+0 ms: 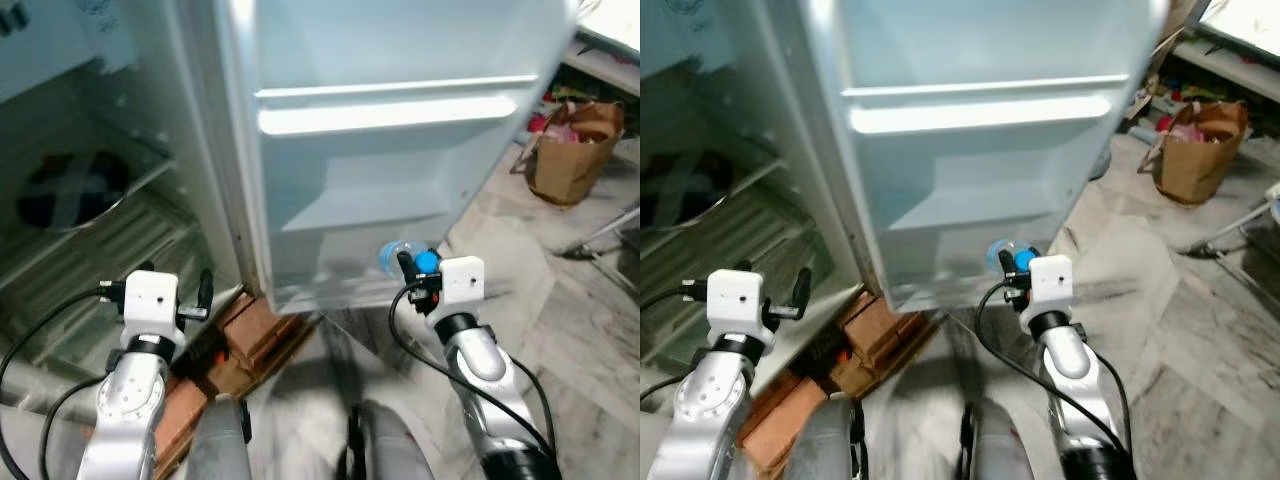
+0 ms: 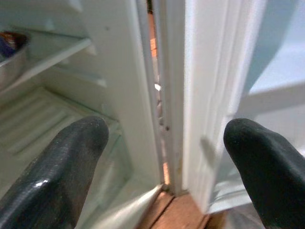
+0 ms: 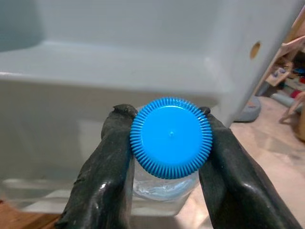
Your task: Restocking fridge
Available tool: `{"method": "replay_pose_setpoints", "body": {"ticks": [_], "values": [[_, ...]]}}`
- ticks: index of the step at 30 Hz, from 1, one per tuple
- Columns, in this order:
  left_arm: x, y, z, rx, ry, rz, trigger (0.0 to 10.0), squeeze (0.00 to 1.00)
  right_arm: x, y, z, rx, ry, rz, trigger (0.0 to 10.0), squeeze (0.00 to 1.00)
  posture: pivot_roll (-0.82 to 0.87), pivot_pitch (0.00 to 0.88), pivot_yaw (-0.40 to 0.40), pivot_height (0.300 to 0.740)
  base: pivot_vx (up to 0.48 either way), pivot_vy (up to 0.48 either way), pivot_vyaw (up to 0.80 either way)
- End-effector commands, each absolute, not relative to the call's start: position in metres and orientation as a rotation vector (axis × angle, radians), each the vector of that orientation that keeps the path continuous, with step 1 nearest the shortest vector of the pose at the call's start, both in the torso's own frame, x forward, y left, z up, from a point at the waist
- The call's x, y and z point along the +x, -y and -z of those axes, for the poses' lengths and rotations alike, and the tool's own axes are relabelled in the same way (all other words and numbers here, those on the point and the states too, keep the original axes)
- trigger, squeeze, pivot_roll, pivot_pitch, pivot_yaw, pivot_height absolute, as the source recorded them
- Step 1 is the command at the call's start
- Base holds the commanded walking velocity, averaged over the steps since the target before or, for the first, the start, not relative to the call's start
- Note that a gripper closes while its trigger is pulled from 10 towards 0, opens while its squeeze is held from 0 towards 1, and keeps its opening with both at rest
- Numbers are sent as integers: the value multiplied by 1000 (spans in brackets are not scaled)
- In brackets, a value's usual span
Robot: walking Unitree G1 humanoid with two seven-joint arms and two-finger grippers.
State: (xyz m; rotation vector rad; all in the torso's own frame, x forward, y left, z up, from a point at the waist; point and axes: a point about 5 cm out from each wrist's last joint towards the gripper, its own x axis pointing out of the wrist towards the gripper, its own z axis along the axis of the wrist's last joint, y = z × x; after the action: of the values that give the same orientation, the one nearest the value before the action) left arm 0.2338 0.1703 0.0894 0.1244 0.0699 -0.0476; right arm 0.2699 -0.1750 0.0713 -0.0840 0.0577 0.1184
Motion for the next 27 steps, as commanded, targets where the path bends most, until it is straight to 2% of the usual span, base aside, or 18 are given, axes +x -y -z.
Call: {"method": "replay_pose_setpoints", "body": {"ticks": [1,9,14,27], "values": [[231,-182,-88,148,-86,12,10000,0,273,167,-78,-73,-18,-136,10000,0,83,166,-58,660,0,0,0],[228,-188,-90,161,-90,-16,10000,0,275,166,-77,-71,-33,-147,10000,0,88,195,-60,660,0,0,0],[213,-199,-84,192,-135,-36,10000,0,273,169,-70,-83,-94,-137,10000,0,93,219,-60,660,0,0,0],[204,-203,-84,214,-153,-54,10000,0,279,167,-72,-79,-90,-151,10000,0,103,246,-60,587,0,0,0]]}}
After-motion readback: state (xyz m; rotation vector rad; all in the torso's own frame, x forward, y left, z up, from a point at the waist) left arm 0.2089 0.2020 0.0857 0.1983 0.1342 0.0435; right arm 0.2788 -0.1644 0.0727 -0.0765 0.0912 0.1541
